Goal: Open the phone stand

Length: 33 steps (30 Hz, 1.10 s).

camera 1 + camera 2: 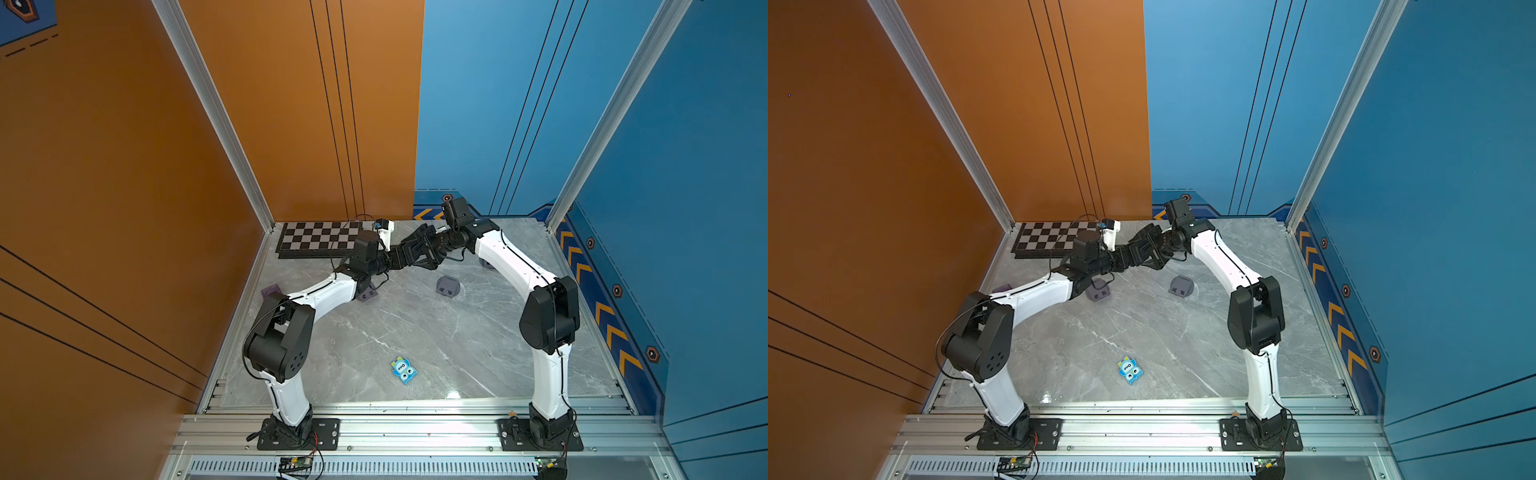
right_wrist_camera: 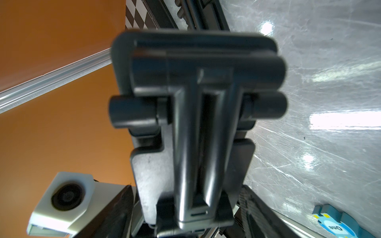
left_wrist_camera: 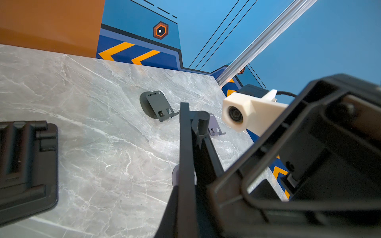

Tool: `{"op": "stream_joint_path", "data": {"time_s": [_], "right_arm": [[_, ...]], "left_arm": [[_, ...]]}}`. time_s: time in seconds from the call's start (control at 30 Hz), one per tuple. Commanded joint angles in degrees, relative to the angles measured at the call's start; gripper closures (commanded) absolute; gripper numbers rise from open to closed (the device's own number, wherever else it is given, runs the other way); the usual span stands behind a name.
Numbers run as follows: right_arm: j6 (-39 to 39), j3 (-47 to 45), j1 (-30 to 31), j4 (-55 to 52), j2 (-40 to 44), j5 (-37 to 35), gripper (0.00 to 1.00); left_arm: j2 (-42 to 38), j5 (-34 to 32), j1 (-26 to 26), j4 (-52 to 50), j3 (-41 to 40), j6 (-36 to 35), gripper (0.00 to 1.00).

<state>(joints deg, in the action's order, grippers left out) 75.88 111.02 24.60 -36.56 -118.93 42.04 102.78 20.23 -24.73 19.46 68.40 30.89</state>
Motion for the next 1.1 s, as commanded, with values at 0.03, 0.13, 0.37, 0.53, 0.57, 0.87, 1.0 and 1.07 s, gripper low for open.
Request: {"op": "stream_joint_path", "data": {"time_s": [0.03,0.13,0.37,0.53,0.57,0.87,1.0,1.07], "right_arm": [[-0.6,-0.9,0.8,-0.1,0.7,-0.2,0.16],[-0.6,-1.2,0.8,-0.1,0.8,-0.6,0.17],[-0.1,-0.9,0.9,0.1,0.9,-0.8,0.46],[0.4,-0.6,0.6,0.1,1.9,-0.7,0.53],[0.5,-0.8,0.4,0.1,2.4,-0.7,0.55],[0.8,-3.0,-1.5,0.0,6.0,-1.1,0.60],[0.9,-3.3,-2.5,0.0,6.8,-1.0,0.61],[0.9,-3.3,-2.9,0.0,7.2,-0.8,0.61]], "left_arm": [[-1.4,0.7,0.6,0.9,-0.2,-0.1,1.00],[-1.3,0.8,0.7,0.9,0.0,0.1,1.00],[-0.7,0.5,0.9,0.9,0.3,0.4,1.00],[-0.7,0.3,1.3,0.9,-0.2,0.2,1.00],[-0.6,0.3,1.6,1.0,-0.4,0.2,1.00],[0.0,0.1,3.7,0.9,-1.1,0.4,1.00],[0.2,0.4,4.4,0.9,-1.1,0.4,1.00],[0.2,0.4,4.6,1.0,-1.2,0.3,1.00]]}}
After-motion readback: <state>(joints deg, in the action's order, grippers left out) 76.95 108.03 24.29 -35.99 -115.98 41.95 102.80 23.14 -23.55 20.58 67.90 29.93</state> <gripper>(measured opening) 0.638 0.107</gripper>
